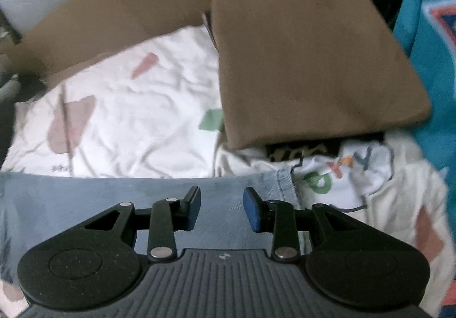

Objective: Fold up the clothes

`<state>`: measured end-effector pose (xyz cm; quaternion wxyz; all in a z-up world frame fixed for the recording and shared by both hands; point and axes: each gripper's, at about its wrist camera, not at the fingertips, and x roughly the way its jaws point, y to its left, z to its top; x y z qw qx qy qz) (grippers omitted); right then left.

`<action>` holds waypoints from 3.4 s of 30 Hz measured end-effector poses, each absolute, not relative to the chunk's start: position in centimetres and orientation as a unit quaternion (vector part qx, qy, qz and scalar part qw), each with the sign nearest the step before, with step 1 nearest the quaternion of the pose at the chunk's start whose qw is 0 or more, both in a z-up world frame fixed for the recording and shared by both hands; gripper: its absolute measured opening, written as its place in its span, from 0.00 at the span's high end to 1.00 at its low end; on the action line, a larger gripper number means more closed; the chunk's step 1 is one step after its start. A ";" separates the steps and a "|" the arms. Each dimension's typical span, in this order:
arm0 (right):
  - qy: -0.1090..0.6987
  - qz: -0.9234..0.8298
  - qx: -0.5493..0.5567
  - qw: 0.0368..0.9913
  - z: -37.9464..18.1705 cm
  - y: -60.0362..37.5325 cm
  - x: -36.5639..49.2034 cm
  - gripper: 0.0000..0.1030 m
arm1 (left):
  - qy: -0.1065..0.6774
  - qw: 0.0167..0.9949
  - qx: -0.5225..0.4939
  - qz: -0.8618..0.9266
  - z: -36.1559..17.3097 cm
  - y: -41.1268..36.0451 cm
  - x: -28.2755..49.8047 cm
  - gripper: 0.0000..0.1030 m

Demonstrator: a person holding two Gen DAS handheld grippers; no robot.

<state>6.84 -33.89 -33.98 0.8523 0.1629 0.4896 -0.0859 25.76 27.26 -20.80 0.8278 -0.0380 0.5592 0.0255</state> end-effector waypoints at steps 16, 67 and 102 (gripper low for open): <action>0.457 -0.042 0.153 0.875 -24.6 -33.1 0.7 0.32 | 0.546 0.836 -0.052 -0.010 -10.8 22.8 17.1 0.12; 0.451 -0.075 0.547 0.701 -46.4 -39.4 -12.6 0.44 | 0.616 0.776 -0.069 0.119 -16.4 29.8 6.2 0.07; 0.387 -0.069 0.580 0.713 -48.6 -42.0 -10.3 0.55 | 0.634 0.765 -0.043 0.105 -19.9 28.1 6.8 0.07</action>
